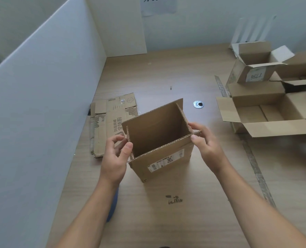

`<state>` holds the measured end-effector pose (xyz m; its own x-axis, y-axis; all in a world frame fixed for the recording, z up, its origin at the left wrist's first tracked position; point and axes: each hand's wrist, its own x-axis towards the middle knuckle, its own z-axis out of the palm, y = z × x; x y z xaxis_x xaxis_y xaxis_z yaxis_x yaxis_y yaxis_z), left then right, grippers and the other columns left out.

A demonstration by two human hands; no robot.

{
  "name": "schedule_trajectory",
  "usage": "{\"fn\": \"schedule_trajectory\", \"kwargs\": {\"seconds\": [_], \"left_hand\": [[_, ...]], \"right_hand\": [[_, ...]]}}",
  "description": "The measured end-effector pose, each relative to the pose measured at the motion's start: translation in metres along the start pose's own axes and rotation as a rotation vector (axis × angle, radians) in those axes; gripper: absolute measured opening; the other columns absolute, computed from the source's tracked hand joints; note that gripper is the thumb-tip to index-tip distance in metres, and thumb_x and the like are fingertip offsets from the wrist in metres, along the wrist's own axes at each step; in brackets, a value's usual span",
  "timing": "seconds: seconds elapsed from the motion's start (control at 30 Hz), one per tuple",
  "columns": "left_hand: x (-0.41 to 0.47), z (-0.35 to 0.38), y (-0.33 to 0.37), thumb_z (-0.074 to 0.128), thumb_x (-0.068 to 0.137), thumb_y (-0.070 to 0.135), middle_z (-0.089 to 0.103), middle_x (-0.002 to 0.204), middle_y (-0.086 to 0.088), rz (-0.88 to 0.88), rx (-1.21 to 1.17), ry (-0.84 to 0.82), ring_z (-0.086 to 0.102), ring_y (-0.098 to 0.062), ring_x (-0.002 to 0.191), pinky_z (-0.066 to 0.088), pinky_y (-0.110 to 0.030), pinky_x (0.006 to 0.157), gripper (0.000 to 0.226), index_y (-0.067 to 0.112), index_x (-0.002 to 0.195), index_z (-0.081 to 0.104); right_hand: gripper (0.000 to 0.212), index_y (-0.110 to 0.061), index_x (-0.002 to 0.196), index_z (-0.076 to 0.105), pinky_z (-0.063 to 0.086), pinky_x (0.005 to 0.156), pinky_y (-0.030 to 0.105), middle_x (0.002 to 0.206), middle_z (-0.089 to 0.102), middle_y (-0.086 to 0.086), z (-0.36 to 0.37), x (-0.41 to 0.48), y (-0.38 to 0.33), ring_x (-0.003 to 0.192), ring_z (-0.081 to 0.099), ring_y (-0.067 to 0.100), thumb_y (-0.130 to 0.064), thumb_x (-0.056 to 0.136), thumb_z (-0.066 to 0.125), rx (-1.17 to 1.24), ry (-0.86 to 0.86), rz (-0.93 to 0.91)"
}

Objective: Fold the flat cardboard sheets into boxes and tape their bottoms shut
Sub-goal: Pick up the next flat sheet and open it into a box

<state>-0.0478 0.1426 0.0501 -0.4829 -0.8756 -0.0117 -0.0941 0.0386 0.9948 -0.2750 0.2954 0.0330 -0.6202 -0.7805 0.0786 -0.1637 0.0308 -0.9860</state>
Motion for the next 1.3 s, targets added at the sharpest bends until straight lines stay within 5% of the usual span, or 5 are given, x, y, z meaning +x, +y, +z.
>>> {"fn": "schedule_trajectory", "kwargs": {"seconds": [0.43,0.77,0.93,1.17,1.3], "left_hand": [[-0.008,-0.011,-0.011,0.050,0.081,0.070,0.041,0.149,0.029,-0.107,0.133,-0.289,0.034,0.002,0.141,0.032,-0.037,0.117,0.072,0.029,0.141,0.052],[0.000,-0.011,-0.012,0.061,0.073,0.027,0.038,0.145,0.015,-0.008,0.385,-0.135,0.053,-0.012,0.118,0.054,-0.030,0.084,0.103,0.066,0.144,-0.002],[0.017,-0.009,-0.001,0.061,0.067,0.031,0.041,0.129,0.007,-0.018,0.536,-0.216,0.055,-0.016,0.106,0.049,-0.032,0.088,0.096,0.054,0.150,0.018],[0.006,-0.006,-0.015,0.073,0.087,0.033,0.041,0.140,0.010,-0.003,0.515,-0.164,0.046,0.008,0.116,0.032,0.004,0.088,0.055,0.023,0.138,0.057],[0.000,-0.002,-0.024,0.057,0.088,0.043,0.040,0.151,0.012,-0.036,0.420,-0.198,0.031,0.002,0.141,0.021,-0.011,0.111,0.052,0.040,0.139,0.049]], "right_hand": [[0.015,-0.040,0.111,0.063,0.050,0.093,0.023,0.121,0.063,-0.014,-0.001,-0.008,0.008,0.114,0.059,0.003,-0.037,0.096,0.060,-0.037,0.083,0.101],[0.096,-0.062,0.146,0.004,0.047,0.074,0.027,0.108,0.042,-0.006,-0.008,0.001,-0.003,0.079,0.053,0.015,-0.034,0.086,0.073,-0.305,-0.070,0.216],[0.057,-0.068,0.112,0.041,0.043,0.071,0.026,0.106,0.043,-0.005,-0.010,0.010,0.001,0.070,0.052,0.014,-0.037,0.079,0.077,-0.355,-0.063,0.125],[0.031,-0.033,0.104,0.060,0.028,0.094,0.014,0.128,0.038,-0.005,-0.007,0.002,0.001,0.120,0.043,0.012,-0.037,0.080,0.079,-0.527,-0.069,0.021],[0.056,-0.038,0.109,0.055,0.022,0.113,0.044,0.155,0.014,-0.009,0.005,-0.001,-0.014,0.147,-0.003,0.010,-0.076,0.068,0.058,-0.765,-0.293,-0.129]]}}
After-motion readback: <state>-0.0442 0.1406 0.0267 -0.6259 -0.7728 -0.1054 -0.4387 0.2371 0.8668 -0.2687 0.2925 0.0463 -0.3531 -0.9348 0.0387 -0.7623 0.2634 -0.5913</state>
